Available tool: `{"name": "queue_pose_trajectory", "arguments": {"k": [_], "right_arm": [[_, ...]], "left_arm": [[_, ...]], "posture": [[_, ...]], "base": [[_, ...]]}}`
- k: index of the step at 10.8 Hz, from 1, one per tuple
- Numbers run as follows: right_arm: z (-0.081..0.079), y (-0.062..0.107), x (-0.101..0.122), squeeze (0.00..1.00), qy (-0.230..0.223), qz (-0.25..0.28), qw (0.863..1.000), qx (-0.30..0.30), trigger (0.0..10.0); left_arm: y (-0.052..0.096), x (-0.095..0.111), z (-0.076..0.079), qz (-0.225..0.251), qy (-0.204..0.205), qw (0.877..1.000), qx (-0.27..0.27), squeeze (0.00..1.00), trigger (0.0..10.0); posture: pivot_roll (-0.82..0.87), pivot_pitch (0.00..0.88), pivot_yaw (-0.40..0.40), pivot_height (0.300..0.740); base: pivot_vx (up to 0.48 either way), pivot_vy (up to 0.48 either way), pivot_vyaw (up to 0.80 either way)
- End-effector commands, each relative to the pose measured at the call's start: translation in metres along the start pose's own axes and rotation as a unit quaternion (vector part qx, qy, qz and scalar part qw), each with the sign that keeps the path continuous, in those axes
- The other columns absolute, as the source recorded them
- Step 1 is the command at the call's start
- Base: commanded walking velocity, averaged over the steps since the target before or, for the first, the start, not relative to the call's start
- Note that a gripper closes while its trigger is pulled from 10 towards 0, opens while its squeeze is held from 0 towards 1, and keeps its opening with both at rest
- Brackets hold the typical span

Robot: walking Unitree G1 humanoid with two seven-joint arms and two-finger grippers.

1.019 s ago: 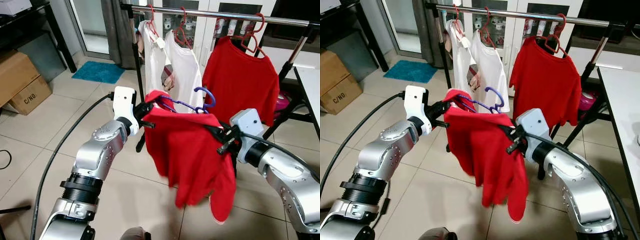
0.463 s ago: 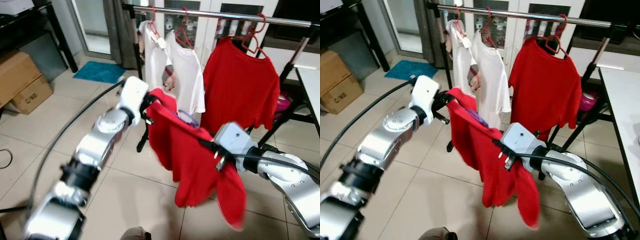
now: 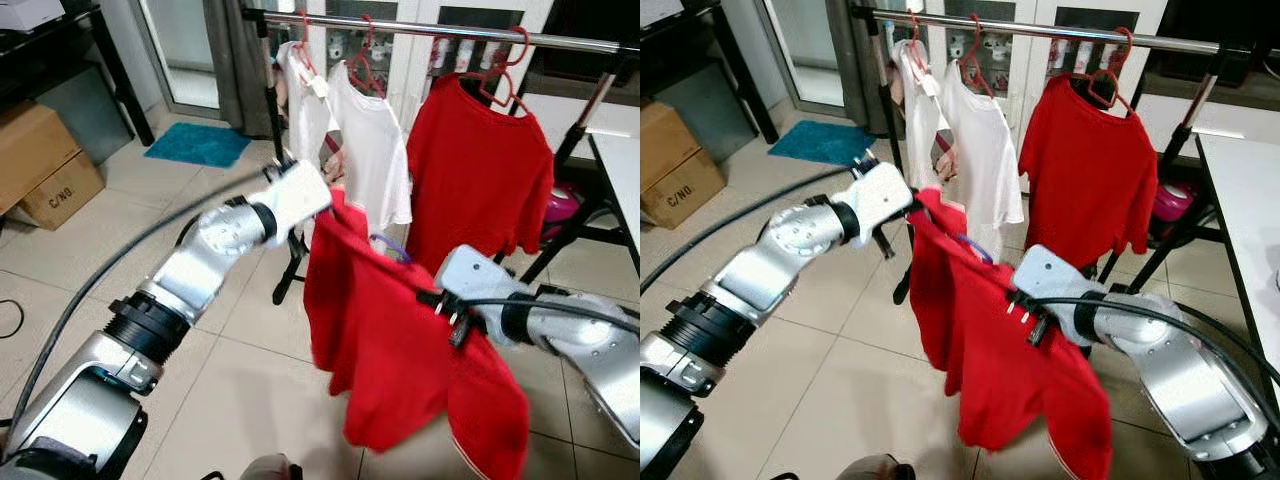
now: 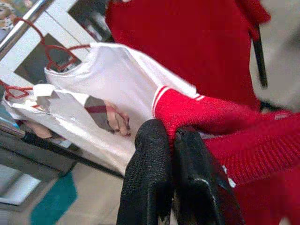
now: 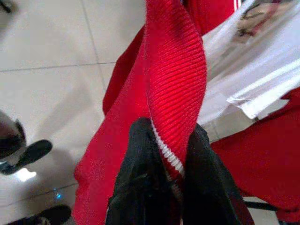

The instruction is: Hang hanger

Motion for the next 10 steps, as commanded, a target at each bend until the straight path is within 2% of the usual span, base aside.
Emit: {"name": "queue_pose_trajectory", "arguments": {"k": [1,2,3,5,7,8,9,10], "right_arm": [[-0.006,0.013,-0.044,0.00,-0.046,-0.088,0.995,0.022,0.0],[-0.003,0.022,-0.029,0.00,-0.076,-0.046,0.996,0.027,0.0],[-0.001,0.032,-0.013,0.00,-0.082,-0.007,0.996,0.035,0.0],[-0.007,0.047,0.005,0.00,-0.077,0.054,0.994,0.064,0.0],[-0.018,0.066,0.020,0.00,-0.097,0.123,0.982,0.104,0.0],[-0.015,0.071,0.024,0.00,-0.108,0.142,0.978,0.104,0.0],[-0.004,0.073,0.029,0.00,-0.119,0.167,0.976,0.079,0.0],[0.004,0.070,0.029,0.00,-0.113,0.170,0.978,0.053,0.0]], "left_arm": [[0.043,-0.048,-0.091,-0.111,-0.033,0.980,0.165,0.00,0.0],[0.060,-0.081,-0.112,-0.173,-0.040,0.964,0.200,0.00,0.0],[0.076,-0.105,-0.125,-0.215,-0.035,0.950,0.222,0.00,0.0],[0.105,-0.129,-0.146,-0.255,-0.019,0.930,0.266,0.00,0.0],[0.143,-0.154,-0.168,-0.277,0.028,0.904,0.326,0.00,0.0],[0.154,-0.160,-0.172,-0.270,0.061,0.896,0.346,0.00,0.0],[0.161,-0.172,-0.169,-0.268,0.100,0.890,0.354,0.00,0.0],[0.157,-0.176,-0.161,-0.266,0.099,0.898,0.336,0.00,0.0]], "posture": [[0.08,0.033,0.047,0.740],[0.08,0.034,0.045,0.740],[0.07,0.036,0.043,0.740],[0.06,0.034,0.045,0.740],[0.06,0.033,0.044,0.740],[0.06,0.033,0.044,0.740],[0.06,0.031,0.044,0.740],[0.06,0.031,0.044,0.740]], "base": [[0.000,0.000,0.00],[0.000,0.000,0.00],[0.000,0.000,0.00],[0.000,0.000,0.00],[0.000,0.000,0.00],[0.000,0.000,0.00],[0.000,0.000,0.00],[0.000,0.000,0.00]]}}
Point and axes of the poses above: a point about 5 cm out from each wrist's last joint towards the gripper, its own y axis pointing back from the gripper into the wrist, its own x axis along the axis of the wrist's last joint, z = x × y, the point moved 6 cm from there along -y, pointing out of the wrist towards the gripper, and after that the axes turned 11 degrees about y, right-handed, at the moved point
